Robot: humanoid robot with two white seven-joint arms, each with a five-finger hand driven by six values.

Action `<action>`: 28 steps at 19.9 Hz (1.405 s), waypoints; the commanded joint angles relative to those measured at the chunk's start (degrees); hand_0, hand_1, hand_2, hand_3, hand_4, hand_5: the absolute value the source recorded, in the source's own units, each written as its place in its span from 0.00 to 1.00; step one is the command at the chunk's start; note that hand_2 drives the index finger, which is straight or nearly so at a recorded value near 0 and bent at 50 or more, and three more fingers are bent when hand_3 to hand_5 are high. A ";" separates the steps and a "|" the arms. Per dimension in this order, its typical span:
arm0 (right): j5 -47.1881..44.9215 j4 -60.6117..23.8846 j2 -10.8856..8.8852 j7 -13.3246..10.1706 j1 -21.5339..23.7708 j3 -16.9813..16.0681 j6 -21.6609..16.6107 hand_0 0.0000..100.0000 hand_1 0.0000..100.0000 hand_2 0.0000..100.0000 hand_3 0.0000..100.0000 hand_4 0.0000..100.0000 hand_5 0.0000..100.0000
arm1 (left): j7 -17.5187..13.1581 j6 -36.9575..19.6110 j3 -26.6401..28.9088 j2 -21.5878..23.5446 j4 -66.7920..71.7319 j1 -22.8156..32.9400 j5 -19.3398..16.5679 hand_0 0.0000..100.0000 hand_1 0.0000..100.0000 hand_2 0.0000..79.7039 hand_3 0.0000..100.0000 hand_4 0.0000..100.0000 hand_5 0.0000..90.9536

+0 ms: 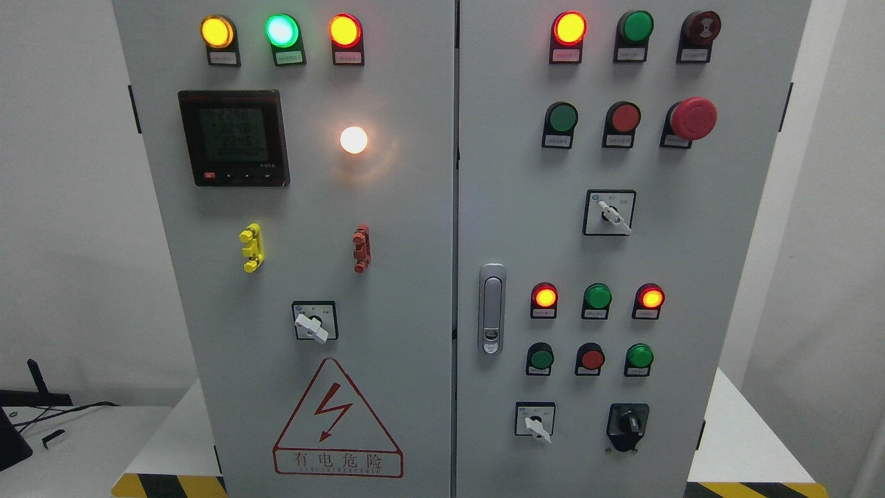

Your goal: Trip black knob to open circuit

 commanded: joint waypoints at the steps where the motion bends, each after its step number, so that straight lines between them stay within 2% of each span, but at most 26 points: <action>1: 1.23 0.00 0.00 -0.04 -0.01 -1.32 -0.01 0.07 0.23 0.03 0.14 0.07 0.07 | 0.04 0.02 0.00 -0.07 0.00 0.00 -1.76 0.12 0.39 0.00 0.00 0.00 0.00; 16: 1.41 -2.10 0.17 -0.22 1.22 -1.14 -0.10 0.08 0.23 0.03 0.14 0.07 0.07 | 0.04 0.02 0.00 0.02 0.00 0.00 -1.76 0.12 0.39 0.00 0.00 0.00 0.00; 18: 1.41 -6.39 0.17 -0.22 3.23 -0.88 0.16 0.08 0.23 0.03 0.14 0.07 0.08 | 0.04 0.02 0.00 0.02 0.00 0.00 -1.76 0.12 0.39 0.00 0.00 0.00 0.00; 20: 1.41 -12.36 1.05 -0.39 5.78 -0.09 0.25 0.08 0.23 0.04 0.15 0.08 0.08 | 0.04 0.02 0.00 0.02 0.00 0.00 -1.76 0.12 0.39 0.00 0.00 0.00 0.00; 22: 1.14 -19.04 0.88 -0.39 9.55 1.58 0.60 0.08 0.23 0.04 0.15 0.08 0.08 | 0.04 0.02 0.00 0.02 0.00 0.00 -1.76 0.12 0.39 0.00 0.00 0.00 0.00; 25: 0.79 -29.58 0.62 -0.13 15.18 1.76 0.34 0.07 0.24 0.05 0.16 0.10 0.10 | 0.04 0.02 0.00 0.02 0.00 0.00 -1.76 0.12 0.39 0.00 0.00 0.00 0.00; 28: 0.79 -40.57 -2.89 0.40 21.15 1.85 -0.36 0.07 0.26 0.07 0.19 0.11 0.12 | 0.04 0.02 0.00 -0.07 0.00 0.00 -1.76 0.12 0.39 0.00 0.00 0.00 0.00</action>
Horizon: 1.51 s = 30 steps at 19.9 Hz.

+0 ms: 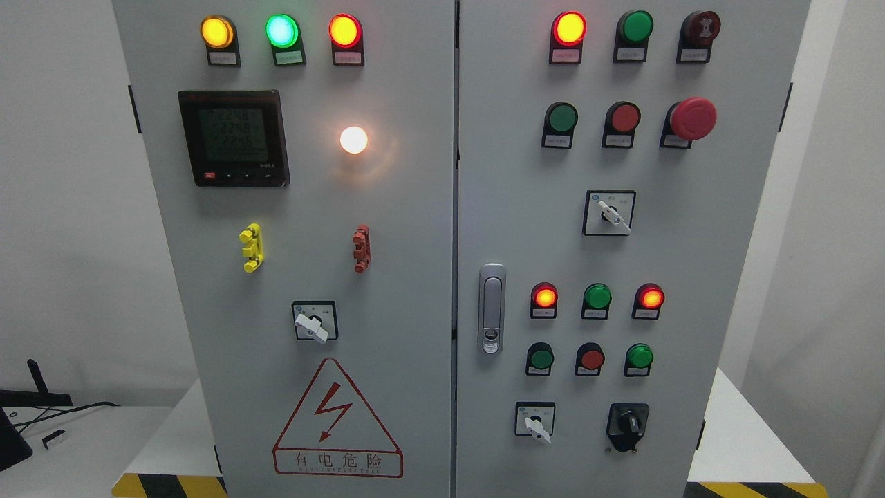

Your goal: Trip black knob to open circuit

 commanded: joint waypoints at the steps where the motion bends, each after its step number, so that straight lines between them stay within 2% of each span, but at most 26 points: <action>1: 0.53 -29.35 -3.73 1.31 11.83 1.94 -0.98 0.07 0.26 0.08 0.20 0.12 0.13 | 0.03 0.02 0.00 0.02 0.00 0.00 -1.76 0.12 0.39 0.00 0.00 0.00 0.00; 3: -1.83 -39.27 -5.32 3.50 17.45 1.76 -2.39 0.07 0.27 0.10 0.24 0.15 0.15 | 0.03 0.02 0.00 0.02 0.00 0.00 -1.76 0.12 0.39 0.00 0.00 0.00 0.00; 5: -3.51 -49.03 -5.15 5.44 22.12 0.54 -2.74 0.07 0.28 0.13 0.28 0.19 0.18 | 0.03 0.02 0.00 0.02 0.00 0.00 -1.76 0.12 0.39 0.00 0.00 0.00 0.00; 6: -3.86 -53.78 -4.71 5.54 24.67 -0.77 -3.96 0.07 0.28 0.14 0.30 0.21 0.19 | 0.03 0.02 0.00 0.02 0.00 0.00 -1.76 0.12 0.39 0.00 0.00 0.00 0.00; 8: -3.78 -61.27 -4.97 3.88 26.45 -2.01 -8.43 0.07 0.34 0.19 0.35 0.26 0.23 | 0.03 0.02 0.00 -0.07 0.00 0.00 -1.76 0.12 0.39 0.00 0.00 0.00 0.00; 10: -3.69 -65.84 -4.97 0.63 26.45 -4.37 -12.83 0.06 0.42 0.22 0.39 0.31 0.26 | 0.03 0.02 0.00 0.02 0.00 0.00 -1.76 0.12 0.39 0.00 0.00 0.00 0.00; 13: -3.78 -74.46 -4.80 0.09 26.10 -8.60 -12.85 0.11 0.48 0.26 0.46 0.38 0.32 | 0.03 0.02 0.00 0.02 0.00 0.00 -1.76 0.12 0.39 0.00 0.00 0.00 0.00; 16: -2.64 -80.18 -4.53 0.00 24.00 -13.08 -13.03 0.15 0.50 0.28 0.51 0.43 0.36 | 0.03 0.02 0.00 -0.07 0.00 0.00 -1.76 0.12 0.39 0.00 0.00 0.00 0.00; 20: -2.37 -85.11 -5.06 0.09 21.62 -15.99 -12.85 0.18 0.50 0.29 0.54 0.46 0.38 | 0.03 0.02 0.00 0.02 0.00 0.00 -1.76 0.12 0.39 0.00 0.00 0.00 0.00; 22: 0.33 -85.82 -5.32 0.00 19.08 -16.52 -12.94 0.20 0.50 0.30 0.58 0.49 0.40 | 0.03 0.02 0.00 -0.07 0.00 0.00 -1.76 0.12 0.39 0.00 0.00 0.00 0.00; 24: 2.98 -85.21 -5.15 0.00 13.65 -18.44 -12.42 0.21 0.50 0.30 0.59 0.51 0.41 | 0.03 0.02 0.00 0.02 0.00 0.00 -1.76 0.12 0.39 0.00 0.00 0.00 0.00; 28: 4.22 -84.32 -5.50 0.61 2.39 -19.33 -3.38 0.22 0.51 0.31 0.61 0.52 0.42 | 0.03 0.02 0.00 0.02 0.00 0.00 -1.76 0.12 0.39 0.00 0.00 0.00 0.00; 30: 4.39 -84.06 -7.42 0.61 -1.92 -19.60 -1.08 0.23 0.51 0.31 0.61 0.53 0.43 | 0.03 0.02 0.00 0.02 0.00 0.00 -1.76 0.12 0.39 0.00 0.00 0.00 0.00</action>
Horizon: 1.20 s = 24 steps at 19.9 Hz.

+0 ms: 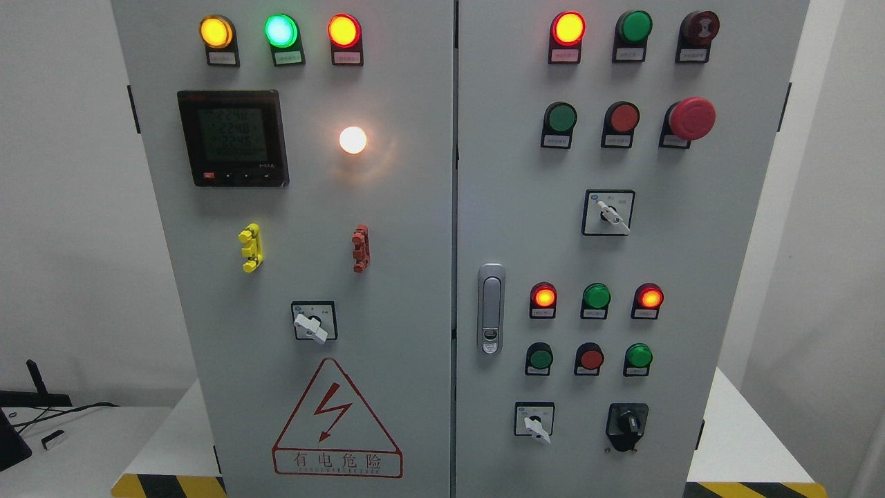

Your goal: Trip black knob to open circuit

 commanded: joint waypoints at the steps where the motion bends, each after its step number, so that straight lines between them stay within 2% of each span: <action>1: 2.04 -9.48 -2.29 0.55 -12.74 -5.56 4.35 0.23 0.51 0.31 0.61 0.53 0.43 | 0.03 0.02 0.00 0.02 0.00 0.00 -1.76 0.12 0.39 0.00 0.00 0.00 0.00; 5: 3.01 -7.81 -3.35 0.55 -19.33 -5.47 7.86 0.25 0.51 0.31 0.61 0.53 0.43 | 0.03 0.02 0.00 0.02 0.00 0.00 -1.76 0.12 0.39 0.00 0.00 0.00 0.00; 9: 3.01 -7.11 -3.35 0.55 -24.08 -5.47 11.29 0.26 0.51 0.31 0.62 0.53 0.43 | 0.03 0.02 0.00 -0.07 0.00 0.00 -1.76 0.12 0.39 0.00 0.00 0.00 0.00; 12: 2.66 -6.84 -3.26 0.38 -28.12 -4.86 15.68 0.26 0.51 0.31 0.64 0.58 0.48 | 0.03 0.02 0.00 -0.07 0.00 0.00 -1.76 0.12 0.39 0.00 0.00 0.00 0.00; 13: 2.57 -6.32 -3.26 0.29 -29.18 -4.68 16.65 0.27 0.52 0.32 0.69 0.64 0.57 | 0.03 0.02 0.00 0.02 0.00 0.00 -1.76 0.12 0.39 0.00 0.00 0.00 0.00; 14: 2.48 -5.88 -3.09 0.20 -30.32 -4.59 17.09 0.27 0.52 0.32 0.73 0.67 0.60 | 0.03 0.02 0.00 0.02 0.00 0.00 -1.76 0.12 0.39 0.00 0.00 0.00 0.00; 15: 2.48 -5.27 -3.00 0.03 -31.12 -4.50 17.18 0.27 0.53 0.33 0.84 0.75 0.74 | 0.03 0.02 0.00 0.02 0.00 0.00 -1.76 0.12 0.39 0.00 0.00 0.00 0.00; 16: 2.48 -4.74 -2.82 0.03 -32.00 -4.24 17.53 0.27 0.54 0.34 0.91 0.81 0.81 | 0.03 0.02 0.00 -0.07 0.00 0.00 -1.76 0.12 0.39 0.00 0.00 0.00 0.00; 18: 2.40 -4.21 -2.65 -0.06 -33.23 -3.54 19.37 0.27 0.56 0.35 0.99 0.89 0.87 | 0.03 0.02 0.00 0.02 0.00 0.00 -1.76 0.12 0.39 0.00 0.00 0.00 0.00; 19: 2.31 -4.03 -2.56 -0.06 -33.67 -3.19 20.17 0.27 0.58 0.35 1.00 0.94 0.89 | 0.03 0.02 0.00 0.02 0.00 0.00 -1.76 0.12 0.39 0.00 0.00 0.00 0.00; 22: 2.31 -2.54 -2.38 -0.15 -34.81 -2.40 20.35 0.29 0.60 0.37 1.00 1.00 0.91 | 0.03 0.02 0.00 -0.07 0.00 0.00 -1.76 0.12 0.39 0.00 0.00 0.00 0.00; 24: 2.31 -1.49 -2.38 -0.24 -35.34 -1.96 20.35 0.30 0.61 0.37 1.00 1.00 0.91 | 0.03 0.02 0.00 0.02 0.00 0.00 -1.76 0.12 0.39 0.00 0.00 0.00 0.00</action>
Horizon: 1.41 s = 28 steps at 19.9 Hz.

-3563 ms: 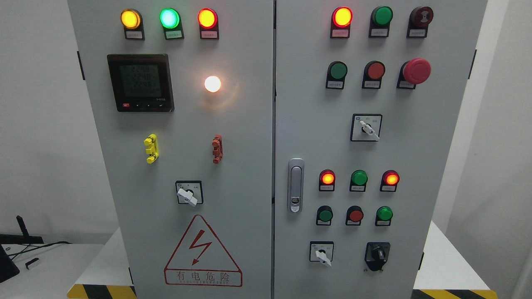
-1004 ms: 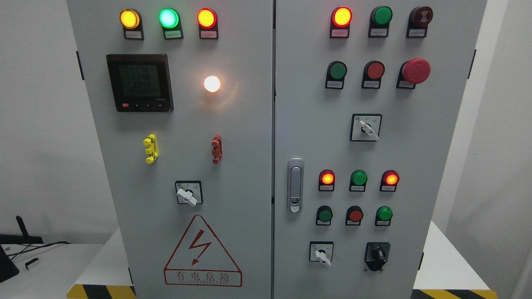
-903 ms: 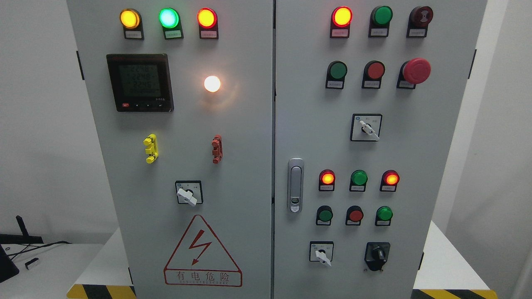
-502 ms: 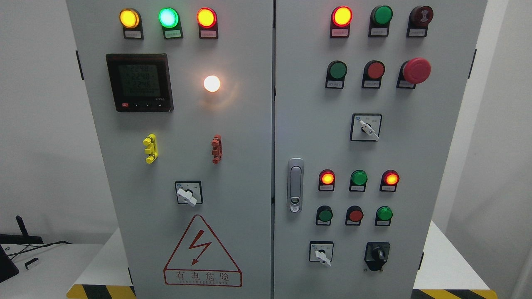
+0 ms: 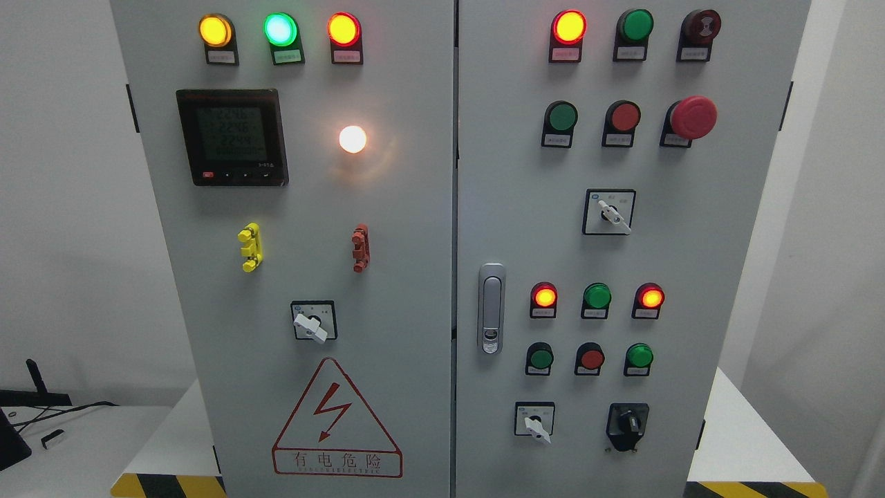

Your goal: Trip black knob to open circuit

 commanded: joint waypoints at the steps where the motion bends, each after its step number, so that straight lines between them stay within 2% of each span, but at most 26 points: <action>1: 0.02 3.29 -0.32 -0.10 -2.76 2.27 0.38 0.29 0.63 0.37 1.00 1.00 0.92 | 0.03 0.02 0.00 -0.07 0.00 0.00 -1.76 0.12 0.39 0.00 0.00 0.00 0.00; 7: 0.02 6.02 -0.23 -0.89 -4.17 5.78 0.55 0.30 0.65 0.37 1.00 1.00 0.92 | 0.03 0.02 0.00 0.02 0.00 0.00 -1.76 0.12 0.39 0.00 0.00 0.00 0.00; 10: -0.07 6.98 0.21 -1.33 -5.93 7.46 1.96 0.31 0.65 0.37 1.00 1.00 0.92 | 0.03 0.02 0.00 0.02 0.00 0.00 -1.76 0.12 0.39 0.00 0.00 0.00 0.00; 13: 0.02 7.86 1.44 -1.50 -7.86 7.72 2.66 0.32 0.66 0.37 1.00 1.00 0.93 | 0.03 0.02 0.00 0.02 0.00 0.00 -1.76 0.12 0.39 0.00 0.00 0.00 0.00; 20: 0.10 9.80 1.88 -1.59 -9.88 8.08 2.84 0.34 0.66 0.37 1.00 1.00 0.93 | 0.03 0.02 0.00 -0.07 0.00 0.00 -1.76 0.12 0.39 0.00 0.00 0.00 0.00; 28: 0.10 10.59 1.88 -2.03 -10.50 10.10 2.84 0.35 0.63 0.41 1.00 1.00 0.93 | 0.03 0.02 0.00 0.02 0.00 0.00 -1.76 0.12 0.39 0.00 0.00 0.00 0.00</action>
